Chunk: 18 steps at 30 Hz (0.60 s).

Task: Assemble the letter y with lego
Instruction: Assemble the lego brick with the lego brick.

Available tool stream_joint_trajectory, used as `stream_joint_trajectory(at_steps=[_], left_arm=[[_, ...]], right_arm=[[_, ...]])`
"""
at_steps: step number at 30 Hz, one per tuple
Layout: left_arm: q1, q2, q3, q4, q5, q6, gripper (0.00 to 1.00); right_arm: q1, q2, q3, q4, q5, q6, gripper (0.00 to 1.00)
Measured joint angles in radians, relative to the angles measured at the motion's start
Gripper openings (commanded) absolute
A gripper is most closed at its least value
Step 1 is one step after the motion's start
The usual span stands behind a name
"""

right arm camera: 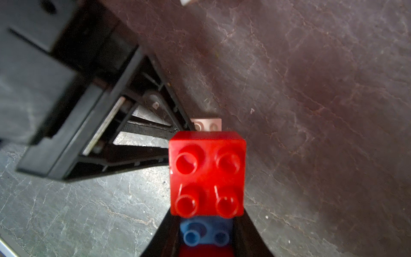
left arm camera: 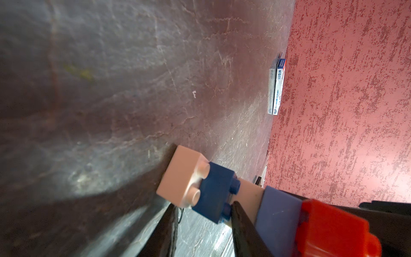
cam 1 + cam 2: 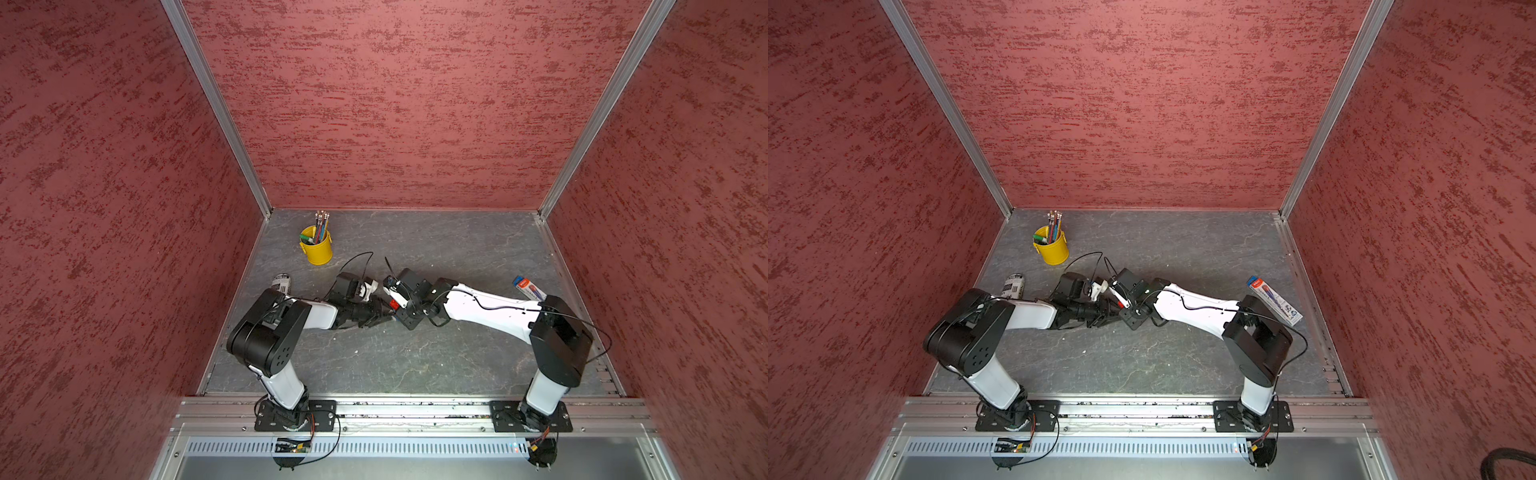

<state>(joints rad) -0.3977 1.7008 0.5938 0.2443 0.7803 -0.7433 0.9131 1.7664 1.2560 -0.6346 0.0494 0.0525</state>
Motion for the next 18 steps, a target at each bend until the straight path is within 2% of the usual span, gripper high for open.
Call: stream_joint_trajectory(at_steps=[18], left_arm=[[0.0,-0.005,-0.011,0.023,-0.007,-0.001,0.36]], right_arm=[[0.0,0.02,0.034,-0.031,0.004,0.019,0.26]])
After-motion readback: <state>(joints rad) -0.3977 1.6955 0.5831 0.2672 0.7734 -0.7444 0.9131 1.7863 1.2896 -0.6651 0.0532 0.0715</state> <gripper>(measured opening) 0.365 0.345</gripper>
